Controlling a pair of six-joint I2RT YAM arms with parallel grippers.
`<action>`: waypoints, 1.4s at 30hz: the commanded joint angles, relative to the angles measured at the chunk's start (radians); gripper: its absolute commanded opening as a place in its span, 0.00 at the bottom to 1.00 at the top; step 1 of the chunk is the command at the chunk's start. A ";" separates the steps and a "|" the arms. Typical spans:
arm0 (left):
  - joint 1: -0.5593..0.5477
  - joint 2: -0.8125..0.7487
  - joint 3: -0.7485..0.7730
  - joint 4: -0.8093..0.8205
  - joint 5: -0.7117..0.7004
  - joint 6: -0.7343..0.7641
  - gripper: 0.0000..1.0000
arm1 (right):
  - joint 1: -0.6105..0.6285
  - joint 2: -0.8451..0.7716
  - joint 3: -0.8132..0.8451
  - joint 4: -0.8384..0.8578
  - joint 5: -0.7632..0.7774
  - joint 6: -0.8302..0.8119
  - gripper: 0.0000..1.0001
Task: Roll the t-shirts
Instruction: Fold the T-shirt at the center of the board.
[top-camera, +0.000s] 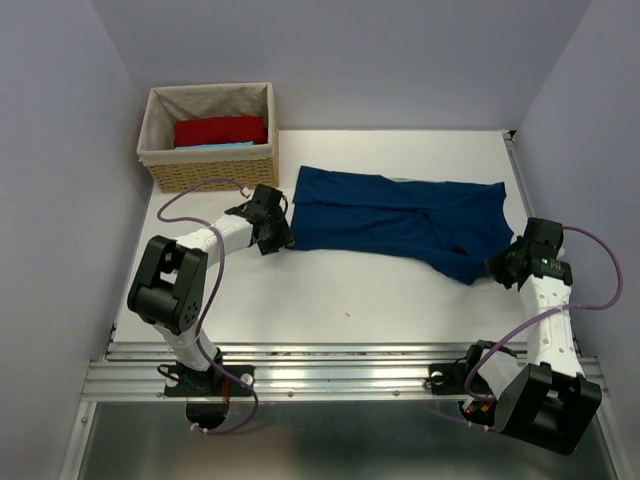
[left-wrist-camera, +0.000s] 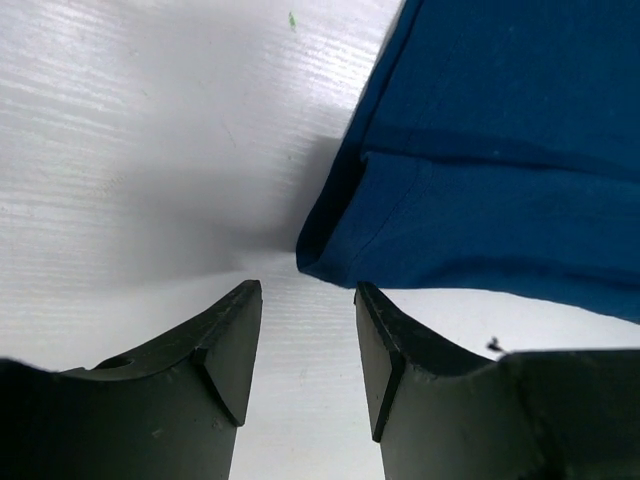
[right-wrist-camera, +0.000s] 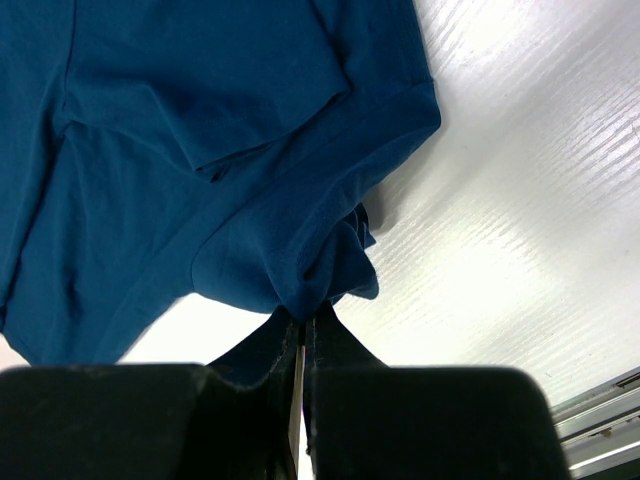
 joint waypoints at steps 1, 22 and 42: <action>-0.001 0.019 -0.001 0.077 -0.004 -0.030 0.53 | -0.008 -0.004 -0.003 0.021 0.014 -0.011 0.01; 0.002 -0.006 0.068 0.026 -0.030 0.010 0.00 | -0.008 -0.025 0.043 -0.068 0.025 -0.014 0.01; 0.020 0.077 0.264 -0.001 0.016 0.022 0.00 | -0.008 0.041 0.182 -0.060 0.064 -0.005 0.01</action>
